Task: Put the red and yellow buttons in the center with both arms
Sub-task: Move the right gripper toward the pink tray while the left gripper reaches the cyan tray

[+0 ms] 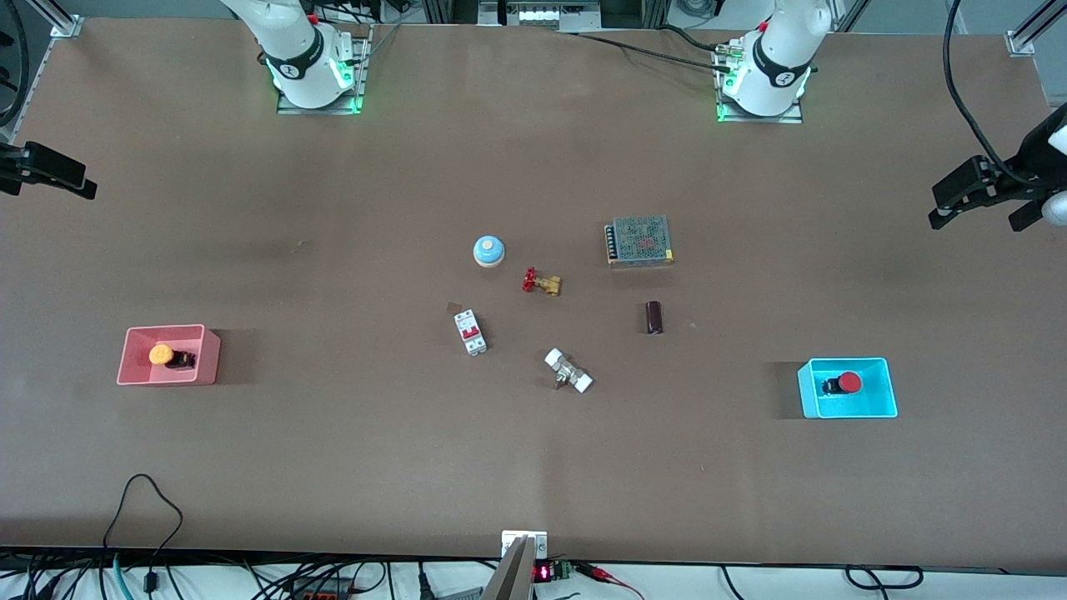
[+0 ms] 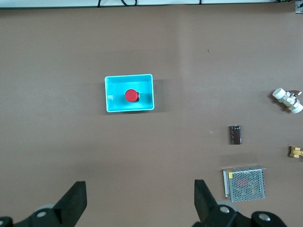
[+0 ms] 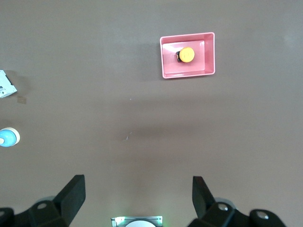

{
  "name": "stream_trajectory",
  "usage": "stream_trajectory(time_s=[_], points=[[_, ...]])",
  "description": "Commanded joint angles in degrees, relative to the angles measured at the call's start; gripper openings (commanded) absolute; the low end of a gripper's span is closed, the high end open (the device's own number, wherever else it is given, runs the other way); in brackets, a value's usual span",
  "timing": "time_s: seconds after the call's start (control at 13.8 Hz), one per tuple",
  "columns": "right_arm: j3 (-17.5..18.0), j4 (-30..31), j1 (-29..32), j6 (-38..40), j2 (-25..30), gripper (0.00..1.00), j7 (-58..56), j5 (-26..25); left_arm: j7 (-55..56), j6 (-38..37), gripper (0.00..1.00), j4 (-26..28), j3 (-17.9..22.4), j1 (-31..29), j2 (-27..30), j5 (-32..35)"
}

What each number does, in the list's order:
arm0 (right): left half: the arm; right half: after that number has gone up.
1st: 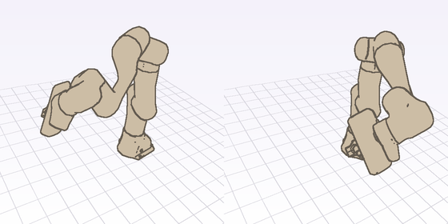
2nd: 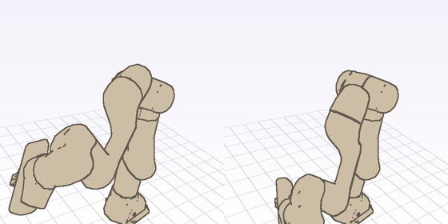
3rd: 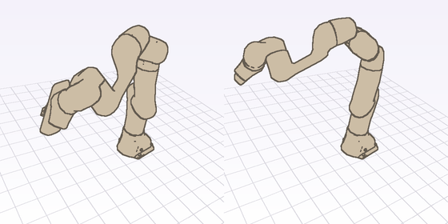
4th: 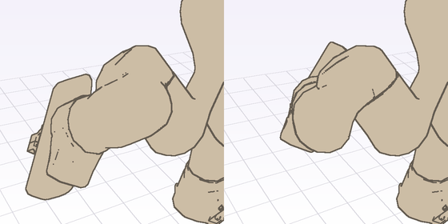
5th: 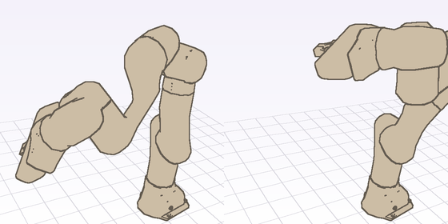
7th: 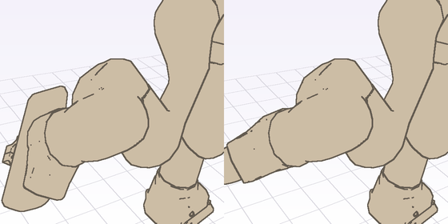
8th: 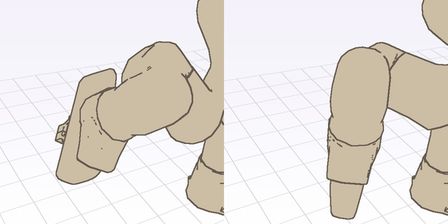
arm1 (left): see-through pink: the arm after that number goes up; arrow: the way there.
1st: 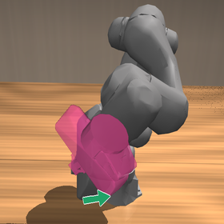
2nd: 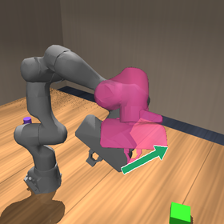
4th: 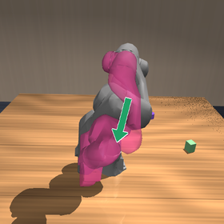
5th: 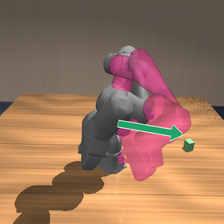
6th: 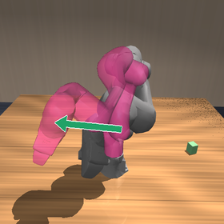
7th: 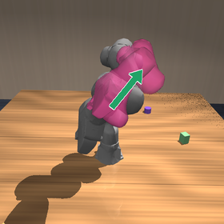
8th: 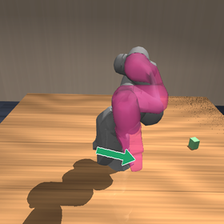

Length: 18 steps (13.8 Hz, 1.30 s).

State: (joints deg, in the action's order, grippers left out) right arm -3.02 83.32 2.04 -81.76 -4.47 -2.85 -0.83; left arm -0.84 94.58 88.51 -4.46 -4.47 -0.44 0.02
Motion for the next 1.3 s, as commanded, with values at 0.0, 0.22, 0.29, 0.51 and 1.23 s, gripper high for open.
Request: stream_trajectory(time_s=[0.0, 0.22, 0.29, 0.51, 1.23], points=[[0.47, 3.58, -0.28, -0.24, 3.14, 1.00, 0.82, -0.40, 0.05, 0.52, 1.00, 1.41, -0.29, -0.36, 1.41, -0.64], [0.47, 4.22, -0.20, -1.29, 1.50, 1.00, 0.75, -0.66, -0.03, 1.30, 1.00, 0.88, -0.29, -0.36, -0.60, -0.29], [0.38, 4.22, -0.11, -2.60, -0.17, 1.00, 0.57, -0.92, -0.12, 1.92, 1.00, 0.44, -0.29, -0.45, -2.44, 0.76], [-0.32, 4.22, 1.03, -10.14, -7.72, 1.00, -0.57, -1.45, -0.04, 7.36, 1.00, 0.18, -0.03, -0.45, -7.27, 1.91], [-0.24, 3.69, 7.62, -32.58, -28.57, 1.00, -10.67, -4.88, -0.91, 23.45, 1.00, 0.26, 0.41, -2.03, -24.33, 2.35]])
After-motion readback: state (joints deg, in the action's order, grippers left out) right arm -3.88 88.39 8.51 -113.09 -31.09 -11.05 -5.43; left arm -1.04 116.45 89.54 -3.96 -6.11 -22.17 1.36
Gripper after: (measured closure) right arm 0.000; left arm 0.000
